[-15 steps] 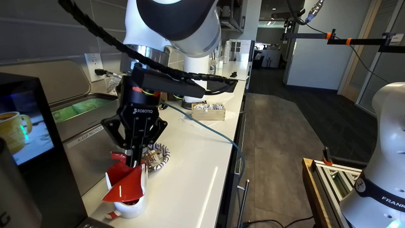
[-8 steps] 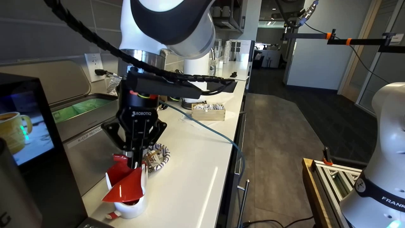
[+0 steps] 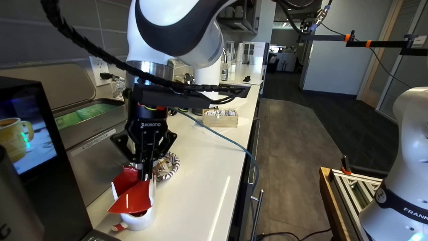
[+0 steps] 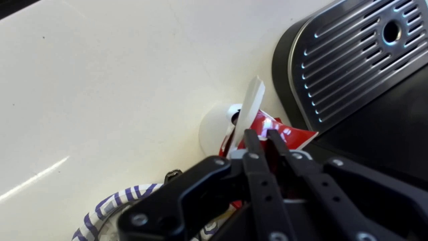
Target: Move the red piece of the mug to the left.
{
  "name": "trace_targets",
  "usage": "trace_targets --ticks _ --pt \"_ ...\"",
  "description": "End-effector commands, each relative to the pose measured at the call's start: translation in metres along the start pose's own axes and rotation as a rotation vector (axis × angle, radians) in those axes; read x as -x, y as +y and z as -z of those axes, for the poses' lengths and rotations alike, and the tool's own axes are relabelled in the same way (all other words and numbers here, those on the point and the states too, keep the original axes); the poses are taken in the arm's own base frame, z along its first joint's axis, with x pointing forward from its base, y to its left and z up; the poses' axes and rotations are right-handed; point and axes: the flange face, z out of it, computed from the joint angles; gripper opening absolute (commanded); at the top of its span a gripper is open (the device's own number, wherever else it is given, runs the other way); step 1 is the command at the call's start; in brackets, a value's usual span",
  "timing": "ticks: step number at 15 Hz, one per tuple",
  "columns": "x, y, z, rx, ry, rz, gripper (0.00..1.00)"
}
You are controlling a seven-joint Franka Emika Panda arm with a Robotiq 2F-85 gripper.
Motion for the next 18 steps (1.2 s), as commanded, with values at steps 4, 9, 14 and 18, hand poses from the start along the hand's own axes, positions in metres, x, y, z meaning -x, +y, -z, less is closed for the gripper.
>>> trace_targets --ticks 4,9,14,18 --pt "-0.004 0.000 -0.001 0.019 -0.013 -0.034 0.03" --pt "-0.005 -0.001 0.001 0.015 -0.009 -0.048 0.40" --pt "-0.004 -0.003 0.002 0.010 -0.006 -0.056 0.76" --pt "-0.003 0.000 0.008 -0.010 0.013 -0.086 0.91"
